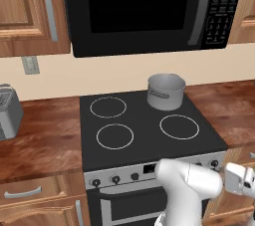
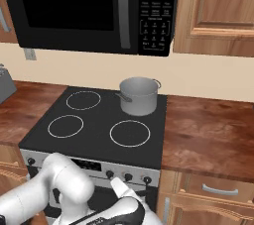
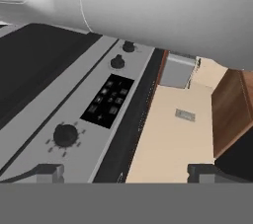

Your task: Turn off the rear right burner of the stove.

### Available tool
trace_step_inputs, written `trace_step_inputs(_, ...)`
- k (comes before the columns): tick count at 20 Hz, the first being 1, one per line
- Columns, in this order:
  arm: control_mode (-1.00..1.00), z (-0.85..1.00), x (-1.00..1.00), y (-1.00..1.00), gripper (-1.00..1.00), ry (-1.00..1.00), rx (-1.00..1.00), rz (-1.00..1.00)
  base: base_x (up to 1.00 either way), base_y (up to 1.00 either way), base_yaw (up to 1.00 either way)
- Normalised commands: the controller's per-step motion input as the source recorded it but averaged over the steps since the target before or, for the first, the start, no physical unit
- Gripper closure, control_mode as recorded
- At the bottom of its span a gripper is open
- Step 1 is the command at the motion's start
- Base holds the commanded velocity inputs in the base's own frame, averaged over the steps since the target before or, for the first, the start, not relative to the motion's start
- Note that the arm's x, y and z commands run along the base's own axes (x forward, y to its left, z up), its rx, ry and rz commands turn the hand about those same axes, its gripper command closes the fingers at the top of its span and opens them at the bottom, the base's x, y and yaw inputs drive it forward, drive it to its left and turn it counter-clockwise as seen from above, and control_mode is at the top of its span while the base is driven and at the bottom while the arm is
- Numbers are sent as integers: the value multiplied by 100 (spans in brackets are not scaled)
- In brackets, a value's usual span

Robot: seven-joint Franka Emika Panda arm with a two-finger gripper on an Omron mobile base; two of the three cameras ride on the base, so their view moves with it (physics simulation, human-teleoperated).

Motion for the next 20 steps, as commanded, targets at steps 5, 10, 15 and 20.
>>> trace_step_inputs(5,-100,-7,28,-6,-100,0,0,-4,0,0,0)
trace_step_inputs(10,-100,-26,36,3,-100,0,0,-10,0,0,0)
trace_step_inputs(15,-100,-33,29,0,-100,0,0,-8,0,0,0)
trace_step_inputs(20,-100,-33,25,0,-100,0,0,-8,0,0,0)
